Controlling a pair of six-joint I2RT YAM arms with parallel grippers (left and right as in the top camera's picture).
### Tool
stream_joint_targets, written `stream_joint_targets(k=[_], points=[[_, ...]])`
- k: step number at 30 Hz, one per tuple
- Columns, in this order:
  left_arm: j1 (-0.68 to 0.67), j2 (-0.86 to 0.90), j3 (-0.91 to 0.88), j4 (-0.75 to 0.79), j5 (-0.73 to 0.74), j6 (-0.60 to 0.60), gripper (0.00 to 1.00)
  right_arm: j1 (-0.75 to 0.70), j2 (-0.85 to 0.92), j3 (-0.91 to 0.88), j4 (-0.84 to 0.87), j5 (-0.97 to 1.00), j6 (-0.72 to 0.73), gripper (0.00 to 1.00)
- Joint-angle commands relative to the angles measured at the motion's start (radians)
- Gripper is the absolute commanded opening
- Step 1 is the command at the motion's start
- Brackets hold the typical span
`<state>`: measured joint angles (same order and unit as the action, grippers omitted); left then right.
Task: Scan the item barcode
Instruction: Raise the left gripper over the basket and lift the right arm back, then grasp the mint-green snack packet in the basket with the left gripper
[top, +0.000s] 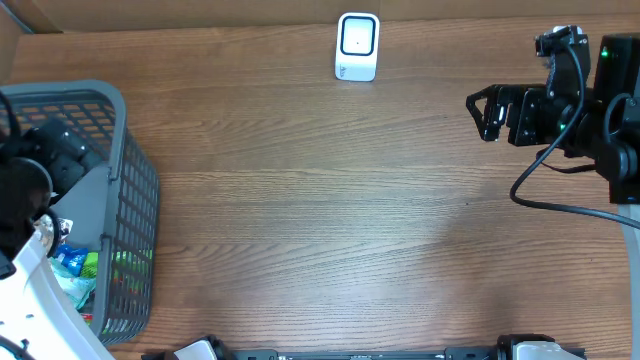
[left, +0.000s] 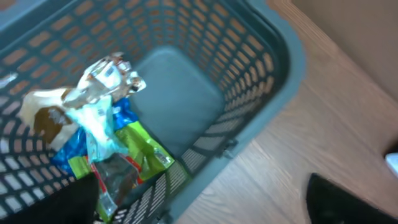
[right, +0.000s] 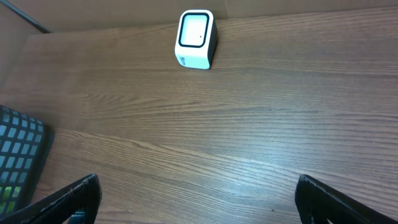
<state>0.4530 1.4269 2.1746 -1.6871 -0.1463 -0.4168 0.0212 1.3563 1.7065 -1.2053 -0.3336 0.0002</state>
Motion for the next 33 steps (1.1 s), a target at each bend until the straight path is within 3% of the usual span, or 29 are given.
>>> stream_joint_targets(k=[1,7,14,19,23,33], points=[[0.111,-0.003,-0.06,-0.003,-0.003,-0.052,1.0,0.003,-0.016,0.027,0.002,-0.005,-0.005,1.0],[0.351,-0.002,-0.24,0.0,0.006,-0.057,1.0,0.003,-0.012,0.027,-0.005,-0.005,-0.005,1.0],[0.516,-0.002,-0.494,0.073,0.006,-0.19,1.0,0.003,0.013,0.027,-0.016,-0.005,-0.005,1.0],[0.542,-0.002,-0.674,0.232,0.002,-0.177,1.0,0.003,0.051,0.027,-0.034,-0.005,-0.005,1.0],[0.542,0.008,-0.833,0.451,-0.01,-0.07,1.0,0.005,0.089,0.027,-0.04,-0.005,-0.005,1.0],[0.542,0.056,-1.075,0.744,-0.074,0.003,1.0,0.006,0.122,0.027,-0.043,-0.005,-0.005,1.0]])
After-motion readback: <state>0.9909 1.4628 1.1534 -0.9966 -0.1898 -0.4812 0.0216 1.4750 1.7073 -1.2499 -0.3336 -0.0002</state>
